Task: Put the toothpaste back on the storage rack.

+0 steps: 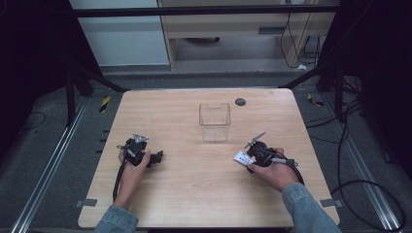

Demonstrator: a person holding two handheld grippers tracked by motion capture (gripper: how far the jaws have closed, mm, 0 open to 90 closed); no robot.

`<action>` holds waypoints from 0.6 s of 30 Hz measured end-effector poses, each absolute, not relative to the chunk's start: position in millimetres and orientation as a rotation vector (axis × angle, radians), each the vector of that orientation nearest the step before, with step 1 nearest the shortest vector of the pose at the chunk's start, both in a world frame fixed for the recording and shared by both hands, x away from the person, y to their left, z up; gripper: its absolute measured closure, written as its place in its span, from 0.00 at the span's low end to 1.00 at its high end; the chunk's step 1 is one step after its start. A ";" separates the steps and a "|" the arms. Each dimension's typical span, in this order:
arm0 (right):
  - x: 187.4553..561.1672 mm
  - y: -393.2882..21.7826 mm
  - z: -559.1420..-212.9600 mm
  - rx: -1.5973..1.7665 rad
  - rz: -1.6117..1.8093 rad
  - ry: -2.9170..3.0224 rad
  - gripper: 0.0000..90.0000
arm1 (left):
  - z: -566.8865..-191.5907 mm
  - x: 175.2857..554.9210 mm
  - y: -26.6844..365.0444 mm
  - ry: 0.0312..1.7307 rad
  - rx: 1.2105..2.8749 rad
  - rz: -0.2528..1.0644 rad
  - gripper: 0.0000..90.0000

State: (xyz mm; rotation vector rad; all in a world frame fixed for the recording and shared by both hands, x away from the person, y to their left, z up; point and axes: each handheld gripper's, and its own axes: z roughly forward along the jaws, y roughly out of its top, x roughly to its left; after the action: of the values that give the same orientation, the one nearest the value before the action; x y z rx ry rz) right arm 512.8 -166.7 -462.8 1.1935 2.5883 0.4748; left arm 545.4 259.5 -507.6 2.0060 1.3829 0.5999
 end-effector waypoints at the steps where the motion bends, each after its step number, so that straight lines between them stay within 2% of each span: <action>1: 512.8 -166.7 -462.8 1.194 0.475 2.588 0.51 | -507.6 545.4 259.5 1.383 2.006 0.600 0.00; 18: 517.0 -168.0 -463.9 1.224 0.446 2.649 0.54 | -507.8 547.0 259.4 1.381 2.004 0.600 0.00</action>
State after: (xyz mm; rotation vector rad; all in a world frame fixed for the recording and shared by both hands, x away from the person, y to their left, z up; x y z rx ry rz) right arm 517.0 -168.0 -463.9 1.2238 2.6492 0.4463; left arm 547.0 259.4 -507.8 2.0037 1.3812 0.6001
